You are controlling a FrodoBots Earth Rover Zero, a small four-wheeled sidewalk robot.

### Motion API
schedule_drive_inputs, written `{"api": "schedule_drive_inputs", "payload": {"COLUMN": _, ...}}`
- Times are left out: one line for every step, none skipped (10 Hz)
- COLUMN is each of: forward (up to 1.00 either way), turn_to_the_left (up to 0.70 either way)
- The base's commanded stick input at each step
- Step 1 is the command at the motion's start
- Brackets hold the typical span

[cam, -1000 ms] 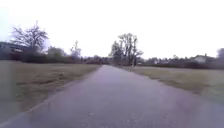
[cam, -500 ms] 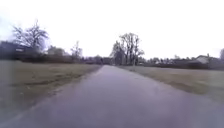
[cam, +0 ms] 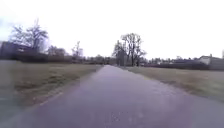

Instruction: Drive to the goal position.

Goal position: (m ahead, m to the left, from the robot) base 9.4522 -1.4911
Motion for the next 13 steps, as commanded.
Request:
{"api": "schedule_drive_inputs", "payload": {"forward": 1.0, "turn_to_the_left": 0.0}}
{"api": "schedule_drive_inputs", "payload": {"forward": 1.0, "turn_to_the_left": 0.0}}
{"api": "schedule_drive_inputs", "payload": {"forward": 1.0, "turn_to_the_left": 0.0}}
{"api": "schedule_drive_inputs", "payload": {"forward": 1.0, "turn_to_the_left": 0.0}}
{"api": "schedule_drive_inputs", "payload": {"forward": 1.0, "turn_to_the_left": 0.0}}
{"api": "schedule_drive_inputs", "payload": {"forward": 1.0, "turn_to_the_left": 0.0}}
{"api": "schedule_drive_inputs", "payload": {"forward": 1.0, "turn_to_the_left": 0.0}}
{"api": "schedule_drive_inputs", "payload": {"forward": 1.0, "turn_to_the_left": 0.0}}
{"api": "schedule_drive_inputs", "payload": {"forward": 1.0, "turn_to_the_left": 0.0}}
{"api": "schedule_drive_inputs", "payload": {"forward": 1.0, "turn_to_the_left": 0.0}}
{"api": "schedule_drive_inputs", "payload": {"forward": 1.0, "turn_to_the_left": 0.0}}
{"api": "schedule_drive_inputs", "payload": {"forward": 1.0, "turn_to_the_left": -0.19}}
{"api": "schedule_drive_inputs", "payload": {"forward": 1.0, "turn_to_the_left": -0.4}}
